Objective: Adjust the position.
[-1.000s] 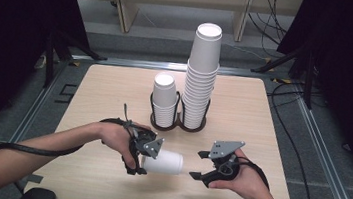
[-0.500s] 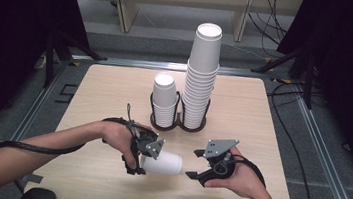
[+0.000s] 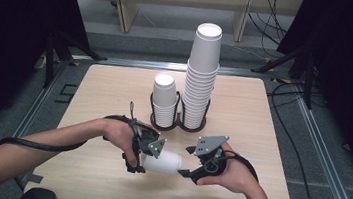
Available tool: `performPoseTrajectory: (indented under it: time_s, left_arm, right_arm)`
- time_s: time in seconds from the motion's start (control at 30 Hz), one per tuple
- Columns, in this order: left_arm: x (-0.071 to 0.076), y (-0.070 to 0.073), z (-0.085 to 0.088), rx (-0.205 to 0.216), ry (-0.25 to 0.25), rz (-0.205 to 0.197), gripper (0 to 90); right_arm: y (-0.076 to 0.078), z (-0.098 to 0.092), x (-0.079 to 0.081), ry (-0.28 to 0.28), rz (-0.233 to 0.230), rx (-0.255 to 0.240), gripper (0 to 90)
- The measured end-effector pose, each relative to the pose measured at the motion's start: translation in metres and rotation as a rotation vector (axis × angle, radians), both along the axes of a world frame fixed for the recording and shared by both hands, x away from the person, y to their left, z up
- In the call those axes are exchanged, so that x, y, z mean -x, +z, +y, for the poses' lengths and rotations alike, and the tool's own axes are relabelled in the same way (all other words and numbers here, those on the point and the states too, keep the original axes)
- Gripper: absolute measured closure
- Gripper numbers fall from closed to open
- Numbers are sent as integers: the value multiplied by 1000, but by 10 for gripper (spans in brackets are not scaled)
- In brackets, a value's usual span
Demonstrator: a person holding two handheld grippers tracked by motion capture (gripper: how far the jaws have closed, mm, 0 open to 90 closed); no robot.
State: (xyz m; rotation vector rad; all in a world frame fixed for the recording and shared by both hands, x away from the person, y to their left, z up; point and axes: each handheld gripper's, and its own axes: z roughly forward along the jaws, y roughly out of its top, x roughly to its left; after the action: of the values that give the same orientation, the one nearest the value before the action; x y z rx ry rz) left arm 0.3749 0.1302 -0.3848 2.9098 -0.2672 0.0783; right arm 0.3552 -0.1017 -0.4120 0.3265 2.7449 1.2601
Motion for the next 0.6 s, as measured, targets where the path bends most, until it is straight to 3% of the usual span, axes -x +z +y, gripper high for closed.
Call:
performPoseTrajectory:
  time_s: [0.07,0.13,0.17,0.27,0.4,0.43,0.5,0.6]
  left_arm:
    - [2,-1,0,17,17,11,172]
    - [2,-1,-1,10,11,11,171]
    - [1,0,-2,-18,-15,-3,171]
    - [1,-1,-2,-1,7,10,171]
    - [-1,0,-3,-32,-17,-4,171]
    - [0,-1,-3,-7,6,7,171]
    - [-1,0,-4,-31,-21,-2,171]
    - [0,0,-4,-33,-29,-2,171]
  right_arm:
    - [1,3,-1,5,-11,3,232]
    - [2,8,-2,19,-8,2,232]
    - [3,10,-2,25,-10,2,231]
    - [3,15,-2,29,-2,5,230]
    - [3,20,-3,45,-2,7,228]
    - [3,22,-3,52,0,8,228]
    - [3,24,-3,58,-1,11,226]
    - [1,30,-4,77,-14,10,226]
